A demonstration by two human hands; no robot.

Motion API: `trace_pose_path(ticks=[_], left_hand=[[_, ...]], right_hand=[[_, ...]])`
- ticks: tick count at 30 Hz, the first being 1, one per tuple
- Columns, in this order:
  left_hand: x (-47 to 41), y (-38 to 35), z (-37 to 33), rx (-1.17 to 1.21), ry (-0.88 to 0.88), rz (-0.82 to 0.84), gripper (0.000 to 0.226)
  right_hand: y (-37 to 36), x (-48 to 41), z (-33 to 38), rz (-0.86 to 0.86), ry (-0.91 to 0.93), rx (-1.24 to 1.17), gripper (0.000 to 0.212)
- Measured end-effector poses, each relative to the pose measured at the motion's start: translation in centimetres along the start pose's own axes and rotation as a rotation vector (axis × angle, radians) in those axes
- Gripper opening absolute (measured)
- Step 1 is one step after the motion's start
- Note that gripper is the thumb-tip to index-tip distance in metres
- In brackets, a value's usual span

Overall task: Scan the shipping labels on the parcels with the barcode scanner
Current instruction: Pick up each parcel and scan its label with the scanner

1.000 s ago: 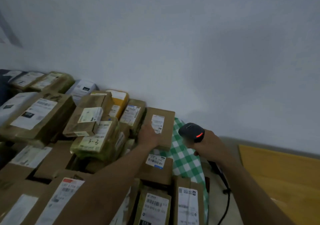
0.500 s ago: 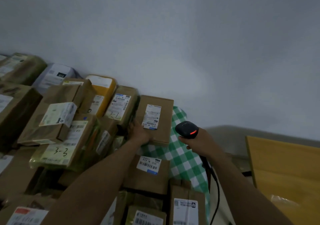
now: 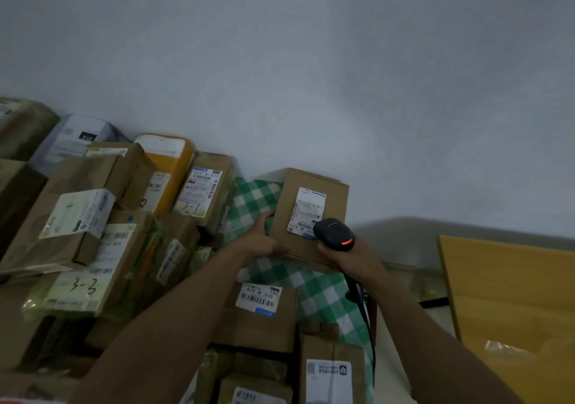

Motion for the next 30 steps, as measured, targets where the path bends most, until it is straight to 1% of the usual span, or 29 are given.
trace_pose_path(ticks=[2,5,8,11,14,17,21,24,30], left_hand=[[1.0,0.0,-0.2,-0.007,-0.019,0.008,0.114],[2.9,-0.3,-0.5,-0.010,-0.095,0.008,0.129],[5.0,-0.7,-1.1,0.028,-0.191,-0.012,0.128],[6.5,-0.8,-1.3,0.028,-0.275,-0.080,0.129],[7.6,-0.6,-1.6,0.022,-0.317,-0.213,0.133],[8.4,-0.4,-1.9,0.063,-0.375,-0.313,0.130],[9.2,-0.6,-2.5,0.060,-0.415,-0.413,0.130],[9.7,-0.9,-2.8,0.071,-0.414,-0.435,0.128],[9.9,-1.4,-3.1,0.062,-0.421,-0.443,0.126]], right_hand=[[0.7,1.1,0.6,-0.048,0.025,-0.065,0.052],[1.9,2.7,1.7,-0.092,0.082,-0.069,0.044],[2.7,4.3,2.9,-0.102,0.120,-0.115,0.043],[3.2,6.0,4.0,-0.111,0.159,-0.125,0.045],[3.3,7.9,5.1,-0.145,0.169,-0.158,0.040],[3.0,9.7,6.0,-0.081,0.142,-0.132,0.029],[2.4,11.5,7.0,0.022,0.116,-0.097,0.024],[2.1,12.2,7.5,0.032,0.091,-0.097,0.023],[1.9,13.0,7.8,0.061,0.103,-0.064,0.023]])
Point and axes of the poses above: each hand's wrist, its own x-axis away from the middle knuckle, its own y-axis out of the back of the hand, z = x × y, the point moved 1 cm from there along -x, towards the middle knuckle, and after that the axes turned 14 degrees about -x, right-handed, at the moved point
